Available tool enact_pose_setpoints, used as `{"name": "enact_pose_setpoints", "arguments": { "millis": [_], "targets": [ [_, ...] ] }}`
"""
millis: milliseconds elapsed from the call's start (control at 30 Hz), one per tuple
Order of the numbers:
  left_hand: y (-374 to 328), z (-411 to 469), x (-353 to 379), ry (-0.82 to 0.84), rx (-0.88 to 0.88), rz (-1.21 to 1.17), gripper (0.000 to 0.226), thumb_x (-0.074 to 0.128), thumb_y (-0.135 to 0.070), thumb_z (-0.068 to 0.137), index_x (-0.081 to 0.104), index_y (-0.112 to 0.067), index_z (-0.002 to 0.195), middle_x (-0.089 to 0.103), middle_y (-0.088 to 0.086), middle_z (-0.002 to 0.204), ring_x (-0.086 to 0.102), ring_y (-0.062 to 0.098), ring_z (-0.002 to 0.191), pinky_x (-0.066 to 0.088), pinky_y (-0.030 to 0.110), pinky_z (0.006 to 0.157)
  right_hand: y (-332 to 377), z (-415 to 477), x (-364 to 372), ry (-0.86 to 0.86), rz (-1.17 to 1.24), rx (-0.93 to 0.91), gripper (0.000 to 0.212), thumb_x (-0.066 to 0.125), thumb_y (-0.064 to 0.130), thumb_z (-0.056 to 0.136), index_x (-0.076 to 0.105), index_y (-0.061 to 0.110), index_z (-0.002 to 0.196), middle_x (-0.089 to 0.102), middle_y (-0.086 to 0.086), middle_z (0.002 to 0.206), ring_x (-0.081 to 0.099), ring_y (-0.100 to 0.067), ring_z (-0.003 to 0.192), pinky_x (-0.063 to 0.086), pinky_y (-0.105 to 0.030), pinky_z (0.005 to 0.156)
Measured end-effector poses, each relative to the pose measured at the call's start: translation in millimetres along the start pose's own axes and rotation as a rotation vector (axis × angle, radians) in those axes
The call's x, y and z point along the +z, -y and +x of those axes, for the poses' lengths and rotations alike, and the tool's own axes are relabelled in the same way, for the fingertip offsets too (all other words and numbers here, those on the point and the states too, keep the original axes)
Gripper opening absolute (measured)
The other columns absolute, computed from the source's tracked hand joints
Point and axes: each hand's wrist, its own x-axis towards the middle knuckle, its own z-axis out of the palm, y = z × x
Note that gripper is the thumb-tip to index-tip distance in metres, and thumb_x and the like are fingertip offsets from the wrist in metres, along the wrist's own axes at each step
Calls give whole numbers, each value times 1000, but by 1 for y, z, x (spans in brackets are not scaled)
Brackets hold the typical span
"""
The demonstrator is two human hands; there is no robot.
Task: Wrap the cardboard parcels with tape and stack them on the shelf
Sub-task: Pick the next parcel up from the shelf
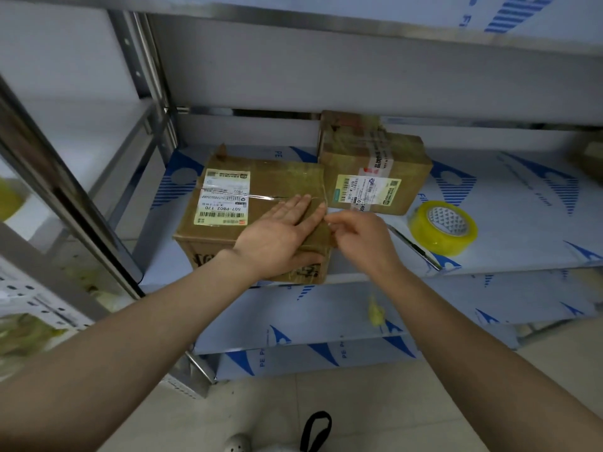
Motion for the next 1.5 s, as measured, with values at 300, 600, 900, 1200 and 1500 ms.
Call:
{"name": "enact_pose_setpoints", "arguments": {
  "millis": [300, 600, 900, 1200, 1500],
  "targets": [
    [-1, -2, -3, -24, 5, -59, 83, 43, -61, 89, 7, -21, 152, 6, 12, 159, 3, 23, 147, 6, 34, 120, -3, 3, 19, 82, 254, 97, 18, 51, 16, 95, 63, 14, 108, 65, -1, 91, 60, -14, 84, 47, -27, 75],
    [-2, -9, -8, -175, 86, -206, 63, 64, -39, 87, 45, -11, 140, 38, 11, 148, 34, 26, 139, 20, 31, 115, -5, -4, 18, 95, 191, 23, 25, 45, 17, 100, 61, 0, 108, 65, -19, 99, 60, -25, 90, 41, -27, 70],
    [-4, -12, -3, -239, 22, -277, 63, 69, -40, 82, 51, -11, 135, 45, 5, 144, 38, 20, 137, 32, 33, 112, -10, -7, 21, 80, 206, -1, 36, 43, 21, 101, 46, 13, 136, 51, 4, 90, 46, -7, 80, 36, -21, 76],
    [31, -20, -28, -409, -204, -456, 44, 64, -40, 86, 56, -16, 122, 60, 3, 117, 53, 11, 99, 47, 26, 80, 9, 15, 10, 67, -13, -5, 40, 49, 18, 97, 46, 18, 137, 48, -4, 127, 46, -21, 123, 39, -30, 98],
    [129, -10, -22, -298, -942, -870, 66, 62, -31, 90, 29, -10, 144, 57, 17, 126, 60, 32, 107, 49, 45, 93, 76, 73, 50, 186, -161, -130, 45, 41, 24, 101, 38, 15, 145, 36, -4, 151, 38, -15, 134, 30, -26, 104]
  ]
}}
